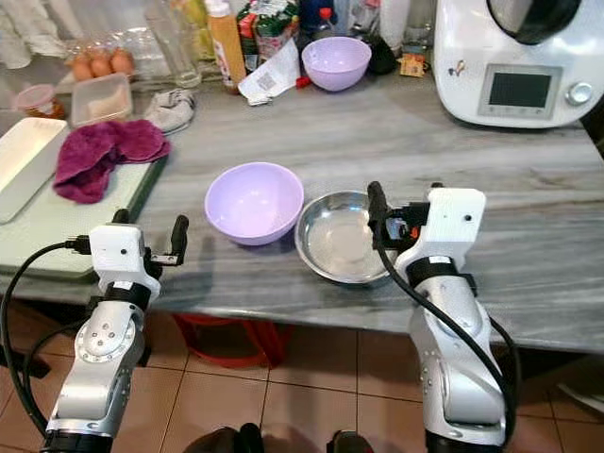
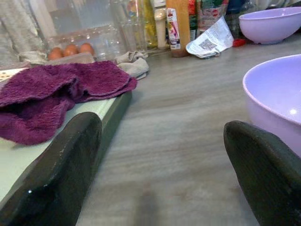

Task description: Setting the table

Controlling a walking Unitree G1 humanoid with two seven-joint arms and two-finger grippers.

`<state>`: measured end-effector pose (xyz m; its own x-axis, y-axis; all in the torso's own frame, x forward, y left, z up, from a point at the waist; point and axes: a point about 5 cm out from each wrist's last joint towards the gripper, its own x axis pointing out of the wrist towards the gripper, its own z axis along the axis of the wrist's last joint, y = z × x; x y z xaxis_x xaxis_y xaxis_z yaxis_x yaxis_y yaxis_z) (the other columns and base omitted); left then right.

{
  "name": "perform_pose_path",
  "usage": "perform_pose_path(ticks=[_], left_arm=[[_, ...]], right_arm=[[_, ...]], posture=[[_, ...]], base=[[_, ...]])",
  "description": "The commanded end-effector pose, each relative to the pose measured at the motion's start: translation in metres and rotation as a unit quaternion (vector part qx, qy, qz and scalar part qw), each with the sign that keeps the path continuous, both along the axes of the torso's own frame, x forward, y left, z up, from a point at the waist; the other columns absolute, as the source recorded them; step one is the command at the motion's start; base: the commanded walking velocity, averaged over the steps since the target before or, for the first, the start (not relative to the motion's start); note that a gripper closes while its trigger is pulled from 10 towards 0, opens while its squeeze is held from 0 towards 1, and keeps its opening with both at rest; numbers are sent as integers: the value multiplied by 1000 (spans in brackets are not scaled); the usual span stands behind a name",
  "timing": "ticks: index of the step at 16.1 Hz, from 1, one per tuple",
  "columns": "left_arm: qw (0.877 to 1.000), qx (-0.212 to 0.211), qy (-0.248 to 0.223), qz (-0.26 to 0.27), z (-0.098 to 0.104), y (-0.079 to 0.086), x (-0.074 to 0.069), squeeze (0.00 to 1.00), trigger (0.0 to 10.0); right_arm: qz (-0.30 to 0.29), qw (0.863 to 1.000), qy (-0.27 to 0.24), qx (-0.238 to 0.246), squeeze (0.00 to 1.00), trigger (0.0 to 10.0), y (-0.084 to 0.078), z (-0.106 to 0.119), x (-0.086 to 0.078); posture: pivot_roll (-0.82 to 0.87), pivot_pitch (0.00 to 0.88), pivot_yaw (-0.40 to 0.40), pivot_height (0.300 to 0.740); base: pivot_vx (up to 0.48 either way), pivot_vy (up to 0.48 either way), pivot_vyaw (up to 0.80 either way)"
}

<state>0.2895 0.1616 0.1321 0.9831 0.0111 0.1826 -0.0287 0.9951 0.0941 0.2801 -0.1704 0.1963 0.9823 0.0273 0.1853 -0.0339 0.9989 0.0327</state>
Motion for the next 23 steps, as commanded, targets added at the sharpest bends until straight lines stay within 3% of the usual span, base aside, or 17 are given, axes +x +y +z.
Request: perform_pose_path(ticks=[1, 16, 23], left_arm=[[1000, 8, 13, 9, -4, 4, -1, 0, 10000], [1000, 15, 22, 2, -6, 2, -1, 0, 10000], [999, 25, 33, 2, -14, 2, -4, 0, 10000]], right_arm=[[-2, 1000, 14, -4, 0, 10000, 2, -4, 1], [23, 999, 29, 14, 0, 10000, 13, -15, 0], [24, 999, 31, -21, 0, 10000, 15, -28, -1]], posture=[[-177, 150, 77, 740], [-167, 152, 89, 740], [-159, 154, 91, 740]], base=[[-266, 0, 0], [-315, 0, 0], [-328, 0, 0]])
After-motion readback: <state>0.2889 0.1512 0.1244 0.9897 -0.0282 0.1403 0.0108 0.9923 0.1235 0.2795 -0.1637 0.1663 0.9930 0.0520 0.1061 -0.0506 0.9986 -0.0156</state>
